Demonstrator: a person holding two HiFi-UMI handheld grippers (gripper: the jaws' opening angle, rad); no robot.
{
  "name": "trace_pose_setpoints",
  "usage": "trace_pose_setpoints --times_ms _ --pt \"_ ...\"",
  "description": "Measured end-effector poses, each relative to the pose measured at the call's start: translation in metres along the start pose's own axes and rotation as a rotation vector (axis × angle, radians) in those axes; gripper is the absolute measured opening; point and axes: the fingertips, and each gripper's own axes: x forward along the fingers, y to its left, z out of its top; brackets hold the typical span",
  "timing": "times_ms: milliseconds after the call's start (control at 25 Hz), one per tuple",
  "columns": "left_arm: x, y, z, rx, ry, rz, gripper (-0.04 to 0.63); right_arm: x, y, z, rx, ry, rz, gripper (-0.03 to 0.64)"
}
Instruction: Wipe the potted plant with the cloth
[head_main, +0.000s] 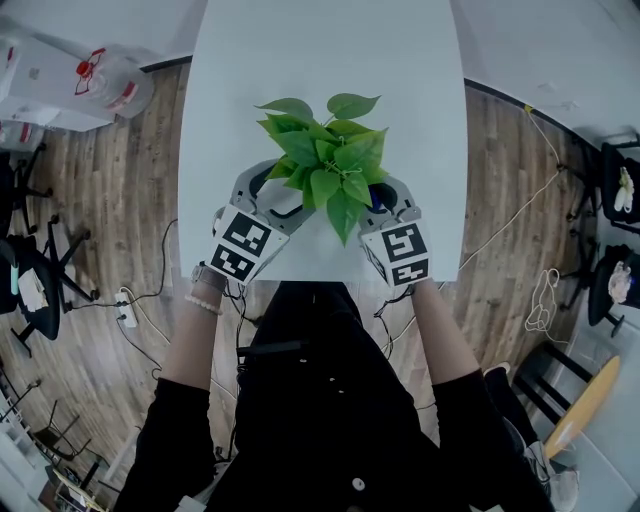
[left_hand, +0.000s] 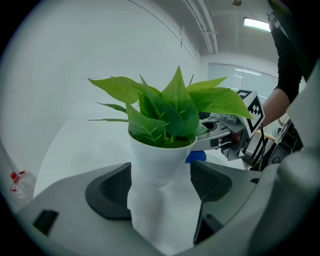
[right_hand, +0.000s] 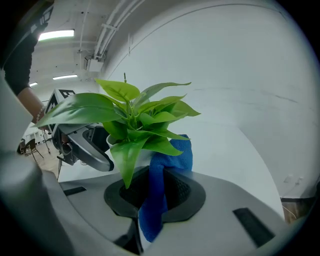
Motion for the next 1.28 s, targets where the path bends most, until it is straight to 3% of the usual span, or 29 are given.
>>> trace_pose_setpoints --times_ms 360,1080,1280 --pt "0.012 0.0 0.015 0.003 -0.038 -0.028 0.365 0.004 -0.006 0.001 0.004 -0.005 -0.013 0.084" --pt "0.002 -0.014 0.007 -0.102 0.01 0.189 0.364 -0.02 0.041 -0.013 0.044 0.004 0.035 0.084" --pt "0.002 -0.019 0.006 -0.134 0.009 0.188 0.365 -0.024 0.046 -0.016 0.073 0.001 0.04 0.084"
